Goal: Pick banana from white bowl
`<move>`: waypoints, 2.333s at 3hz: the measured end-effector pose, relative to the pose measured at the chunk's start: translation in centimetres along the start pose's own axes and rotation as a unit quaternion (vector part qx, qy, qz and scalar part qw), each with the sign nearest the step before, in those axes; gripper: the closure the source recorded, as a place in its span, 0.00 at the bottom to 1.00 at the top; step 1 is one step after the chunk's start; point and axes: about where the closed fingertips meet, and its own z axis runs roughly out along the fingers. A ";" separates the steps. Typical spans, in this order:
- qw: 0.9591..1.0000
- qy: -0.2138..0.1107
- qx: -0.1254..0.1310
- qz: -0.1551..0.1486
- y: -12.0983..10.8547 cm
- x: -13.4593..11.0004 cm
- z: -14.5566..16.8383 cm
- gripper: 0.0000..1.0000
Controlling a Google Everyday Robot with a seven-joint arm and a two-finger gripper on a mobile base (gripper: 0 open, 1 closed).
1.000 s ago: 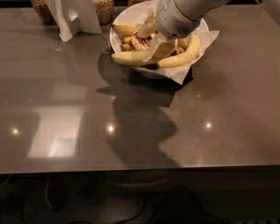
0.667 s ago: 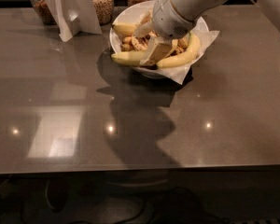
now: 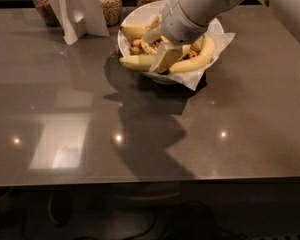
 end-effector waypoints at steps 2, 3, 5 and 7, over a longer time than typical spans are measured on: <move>1.000 0.018 -0.001 0.000 -0.3 1.3 1.7 0.42; 1.000 0.023 -0.002 0.001 -0.4 1.7 2.1 0.45; 1.000 0.026 -0.007 0.000 -0.4 1.9 2.4 0.73; 0.999 0.033 -0.014 -0.015 -0.2 1.5 1.5 1.00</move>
Offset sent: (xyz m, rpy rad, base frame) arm 0.0139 -0.0054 -0.0184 -0.0319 -0.0072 -0.0228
